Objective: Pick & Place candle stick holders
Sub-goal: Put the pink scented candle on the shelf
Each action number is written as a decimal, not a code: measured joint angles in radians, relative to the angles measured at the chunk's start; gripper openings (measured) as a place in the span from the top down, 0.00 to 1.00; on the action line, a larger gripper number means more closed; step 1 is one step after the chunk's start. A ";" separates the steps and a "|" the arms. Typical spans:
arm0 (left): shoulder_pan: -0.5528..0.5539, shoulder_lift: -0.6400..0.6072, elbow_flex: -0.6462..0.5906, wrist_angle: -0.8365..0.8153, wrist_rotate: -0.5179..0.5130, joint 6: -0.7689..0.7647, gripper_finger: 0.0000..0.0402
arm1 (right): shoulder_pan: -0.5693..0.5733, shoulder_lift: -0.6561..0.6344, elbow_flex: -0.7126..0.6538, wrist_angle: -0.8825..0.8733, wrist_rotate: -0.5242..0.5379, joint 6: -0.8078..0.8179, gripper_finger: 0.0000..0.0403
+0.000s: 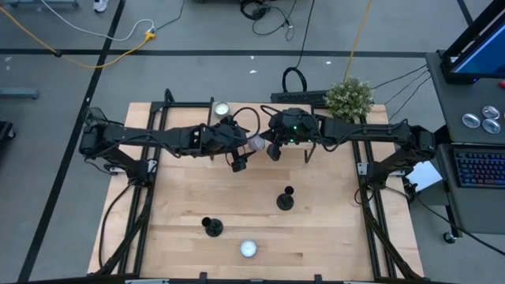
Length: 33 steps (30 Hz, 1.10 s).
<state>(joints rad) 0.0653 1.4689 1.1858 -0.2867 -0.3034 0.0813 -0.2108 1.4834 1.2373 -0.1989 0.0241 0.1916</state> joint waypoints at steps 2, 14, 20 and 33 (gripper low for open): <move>0.004 0.000 0.000 0.001 0.018 0.003 0.10 | 0.000 0.000 0.000 0.001 -0.001 0.002 1.00; 0.015 0.114 0.091 -0.012 0.029 0.075 0.10 | 0.000 0.000 0.000 0.023 0.000 0.006 1.00; 0.020 0.115 0.173 -0.115 0.018 0.095 0.10 | -0.014 -0.001 0.000 -0.015 0.025 0.006 1.00; 0.037 0.163 0.184 -0.131 0.038 0.107 0.10 | -0.024 0.000 0.000 0.000 -0.002 0.002 1.00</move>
<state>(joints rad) 0.1022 1.6316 1.3702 -0.4172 -0.2659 0.1887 -0.2344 1.4830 1.2373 -0.1994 0.0217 0.1937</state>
